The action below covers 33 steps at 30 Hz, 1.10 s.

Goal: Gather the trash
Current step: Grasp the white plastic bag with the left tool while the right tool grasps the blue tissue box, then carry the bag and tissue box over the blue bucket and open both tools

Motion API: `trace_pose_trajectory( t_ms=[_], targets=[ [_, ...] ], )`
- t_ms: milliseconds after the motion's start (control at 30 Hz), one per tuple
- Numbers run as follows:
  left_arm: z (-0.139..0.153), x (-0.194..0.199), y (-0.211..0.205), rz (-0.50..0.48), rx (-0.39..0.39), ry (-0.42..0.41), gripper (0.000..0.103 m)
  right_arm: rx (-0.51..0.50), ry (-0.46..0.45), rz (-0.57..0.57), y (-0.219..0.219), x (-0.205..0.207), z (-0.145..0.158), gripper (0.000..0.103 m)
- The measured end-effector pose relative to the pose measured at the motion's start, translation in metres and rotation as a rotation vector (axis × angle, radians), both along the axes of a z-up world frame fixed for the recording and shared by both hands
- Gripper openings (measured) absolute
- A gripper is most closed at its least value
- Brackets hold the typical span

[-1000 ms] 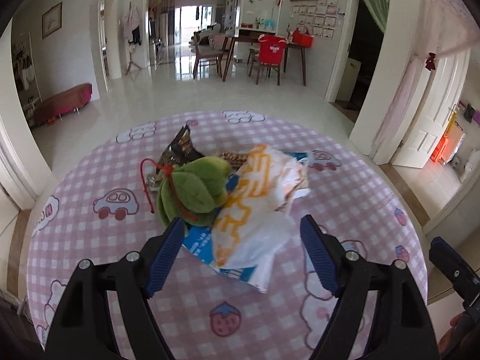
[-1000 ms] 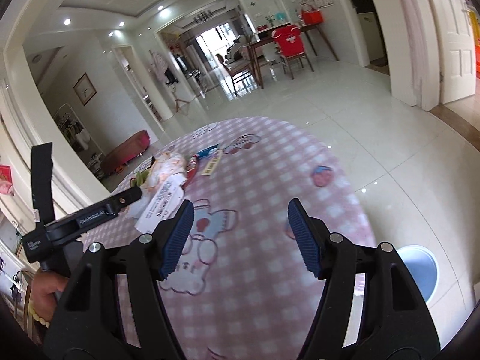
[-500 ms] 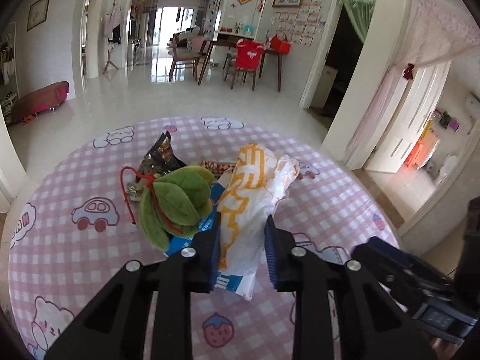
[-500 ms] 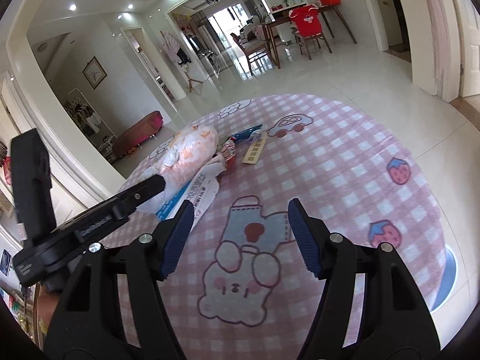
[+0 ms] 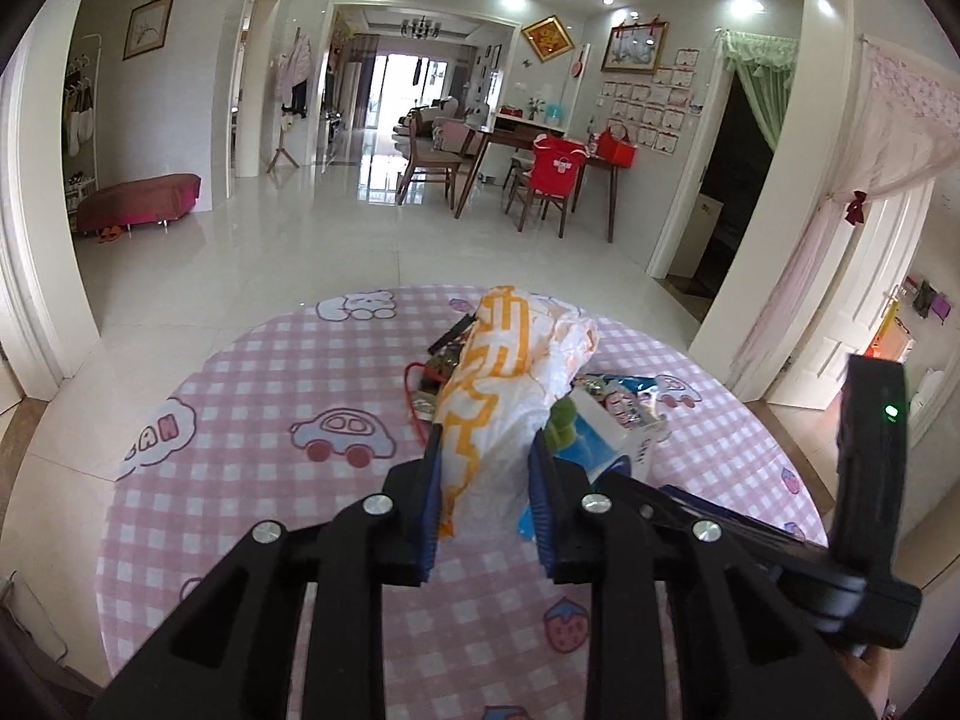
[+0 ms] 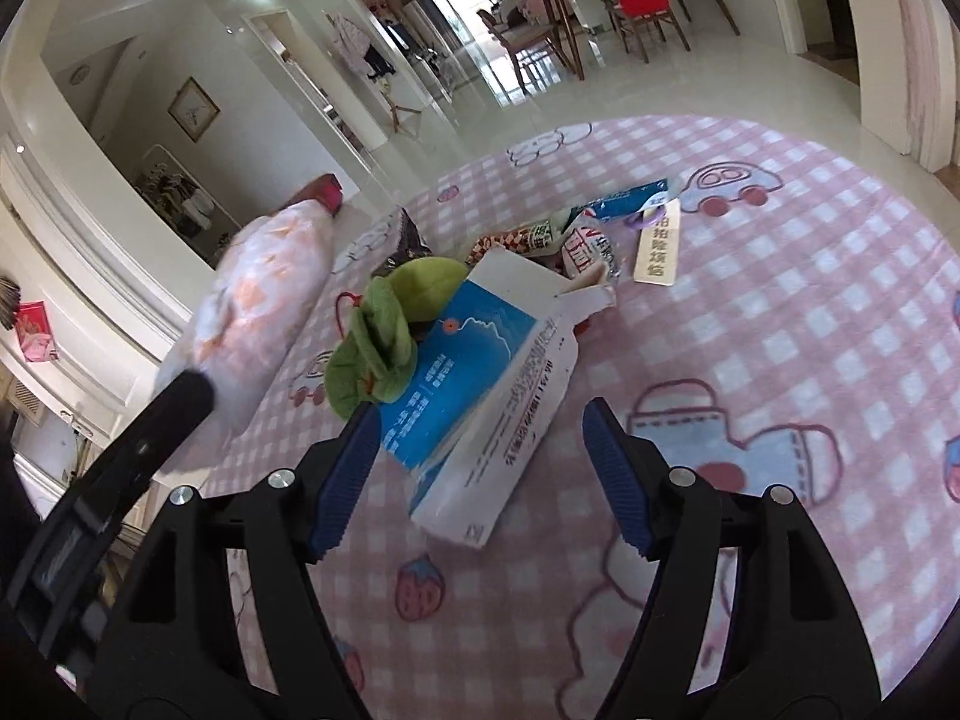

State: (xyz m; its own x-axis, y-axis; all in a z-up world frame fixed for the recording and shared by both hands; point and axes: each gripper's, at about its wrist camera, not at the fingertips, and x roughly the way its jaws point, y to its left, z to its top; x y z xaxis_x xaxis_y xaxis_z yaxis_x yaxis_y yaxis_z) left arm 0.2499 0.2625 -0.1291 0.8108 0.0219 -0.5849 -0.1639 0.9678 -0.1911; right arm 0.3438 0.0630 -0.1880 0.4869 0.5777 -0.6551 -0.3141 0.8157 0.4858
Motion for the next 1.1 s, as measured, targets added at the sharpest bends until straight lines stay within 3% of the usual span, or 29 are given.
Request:
trace_pose_trajectory(
  t_ms=[67,100,133,267,733,1100],
  targets=[
    [-0.002,0.000,0.001,0.000,0.000,0.005,0.025,-0.031,0.011,-0.006,0.007,0.006,-0.007,0.066],
    [-0.003,-0.001,0.001,-0.001,0.000,0.007,0.025,-0.045,0.005,-0.009,0.008,0.008,-0.008,0.060],
    [-0.003,-0.002,0.001,-0.004,0.000,0.007,0.025,-0.065,0.000,-0.009,0.007,0.008,-0.008,0.034],
    [-0.001,-0.006,-0.009,-0.021,0.003,0.001,0.025,-0.034,0.010,0.014,-0.001,0.004,-0.010,0.022],
    [0.036,-0.030,-0.077,-0.111,0.043,-0.070,0.025,0.064,-0.162,-0.074,-0.100,-0.056,0.040,0.020],
    [0.046,-0.030,-0.205,-0.302,0.117,-0.076,0.025,0.150,-0.199,-0.301,-0.257,-0.100,0.044,0.020]
  ],
)
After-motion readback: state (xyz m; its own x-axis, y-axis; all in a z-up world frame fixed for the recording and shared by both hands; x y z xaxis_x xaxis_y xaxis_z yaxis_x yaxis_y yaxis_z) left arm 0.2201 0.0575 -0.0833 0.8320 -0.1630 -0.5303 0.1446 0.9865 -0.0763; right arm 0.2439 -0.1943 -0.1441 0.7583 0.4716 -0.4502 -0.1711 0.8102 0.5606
